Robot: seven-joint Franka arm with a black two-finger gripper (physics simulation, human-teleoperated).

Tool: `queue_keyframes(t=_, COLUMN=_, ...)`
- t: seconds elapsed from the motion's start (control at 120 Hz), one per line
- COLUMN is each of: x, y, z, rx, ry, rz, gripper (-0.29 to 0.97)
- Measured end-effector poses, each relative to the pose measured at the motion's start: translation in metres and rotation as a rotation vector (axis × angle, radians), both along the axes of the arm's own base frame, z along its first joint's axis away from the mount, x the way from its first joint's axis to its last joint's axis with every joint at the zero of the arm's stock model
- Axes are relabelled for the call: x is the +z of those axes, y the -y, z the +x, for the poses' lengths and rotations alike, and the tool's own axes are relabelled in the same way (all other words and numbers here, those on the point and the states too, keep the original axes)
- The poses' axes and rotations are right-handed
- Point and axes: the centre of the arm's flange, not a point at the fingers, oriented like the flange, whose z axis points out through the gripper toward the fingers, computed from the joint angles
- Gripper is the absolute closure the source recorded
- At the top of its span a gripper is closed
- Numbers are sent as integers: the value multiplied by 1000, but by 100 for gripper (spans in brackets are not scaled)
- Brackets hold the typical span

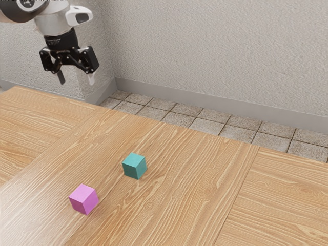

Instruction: Pick up the blue block with one arm, and put the blue block on the pink block with one arm

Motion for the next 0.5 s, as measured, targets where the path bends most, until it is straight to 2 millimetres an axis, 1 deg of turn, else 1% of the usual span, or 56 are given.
queue_keyframes(t=0.075, x=-2, y=0, z=-1, rx=61, ry=-5, rz=-1, gripper=0)
queue_keyframes(t=0.117, x=0, y=3, z=-4, rx=87, ry=-1, rz=-2, gripper=0)
queue_keyframes(t=0.133, x=-3, y=3, z=-5, rx=97, ry=-8, rz=-2, gripper=0)
queue_keyframes(t=0.167, x=-5, y=10, z=-10, rx=107, ry=-19, rz=-2, gripper=0)
queue_keyframes(t=0.217, x=2, y=26, z=-20, rx=104, ry=-16, rz=-4, gripper=0)
queue_keyframes(t=0.25, x=1, y=30, z=-24, rx=114, ry=-32, rz=-4, gripper=0)
queue_keyframes(t=0.267, x=-3, y=32, z=-23, rx=121, ry=-47, rz=-2, gripper=0)
queue_keyframes(t=0.317, x=-34, y=33, z=-4, rx=137, ry=-112, rz=17, gripper=0)
queue_keyframes(t=0.358, x=-71, y=35, z=18, rx=139, ry=-170, rz=36, gripper=0)
queue_keyframes(t=0.392, x=-95, y=37, z=32, rx=138, ry=-199, rz=47, gripper=0)
queue_keyframes(t=0.5, x=-171, y=39, z=56, rx=115, ry=-259, rz=62, gripper=0)
